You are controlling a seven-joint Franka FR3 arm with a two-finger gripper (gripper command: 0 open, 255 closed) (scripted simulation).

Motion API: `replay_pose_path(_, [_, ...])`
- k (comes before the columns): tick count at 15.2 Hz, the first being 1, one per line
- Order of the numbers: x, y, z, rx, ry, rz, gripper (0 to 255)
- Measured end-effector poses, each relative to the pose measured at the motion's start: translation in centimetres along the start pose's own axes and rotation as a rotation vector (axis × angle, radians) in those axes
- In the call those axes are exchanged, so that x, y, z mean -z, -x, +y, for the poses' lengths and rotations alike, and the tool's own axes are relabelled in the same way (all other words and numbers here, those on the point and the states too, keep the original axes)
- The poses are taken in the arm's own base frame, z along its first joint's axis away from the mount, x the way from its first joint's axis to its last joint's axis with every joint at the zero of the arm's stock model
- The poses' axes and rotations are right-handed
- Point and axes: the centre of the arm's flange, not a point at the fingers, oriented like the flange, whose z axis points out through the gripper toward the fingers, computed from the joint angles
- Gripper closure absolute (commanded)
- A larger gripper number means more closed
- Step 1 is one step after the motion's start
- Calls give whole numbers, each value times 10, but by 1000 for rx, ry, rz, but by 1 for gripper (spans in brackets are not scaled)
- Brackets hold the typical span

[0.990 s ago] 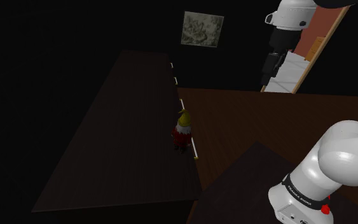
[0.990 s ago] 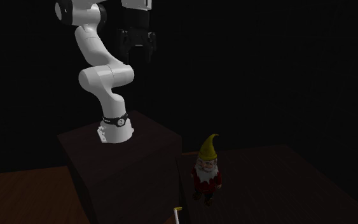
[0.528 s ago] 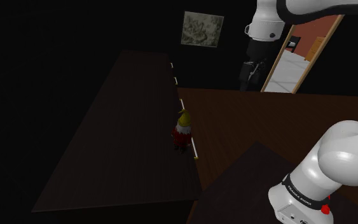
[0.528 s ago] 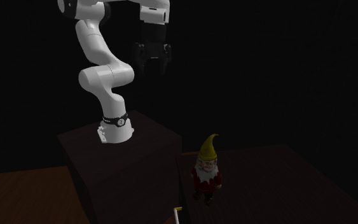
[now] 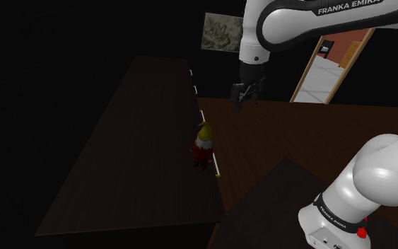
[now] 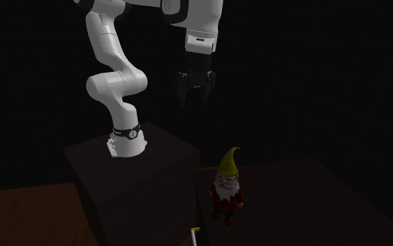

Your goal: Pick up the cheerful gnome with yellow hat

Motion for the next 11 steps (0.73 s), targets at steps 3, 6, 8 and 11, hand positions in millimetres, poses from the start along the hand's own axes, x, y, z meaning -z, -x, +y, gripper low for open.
replay_pose_path(3, [-17,-30,-13,-40,0,-12,0])
replay_pose_path(6, [-39,-64,-28,-80,0,-25,0])
replay_pose_path(8, [-51,-81,-38,-106,-1,-34,0])
replay_pose_path(11, [-74,-116,-53,-145,-2,-46,0])
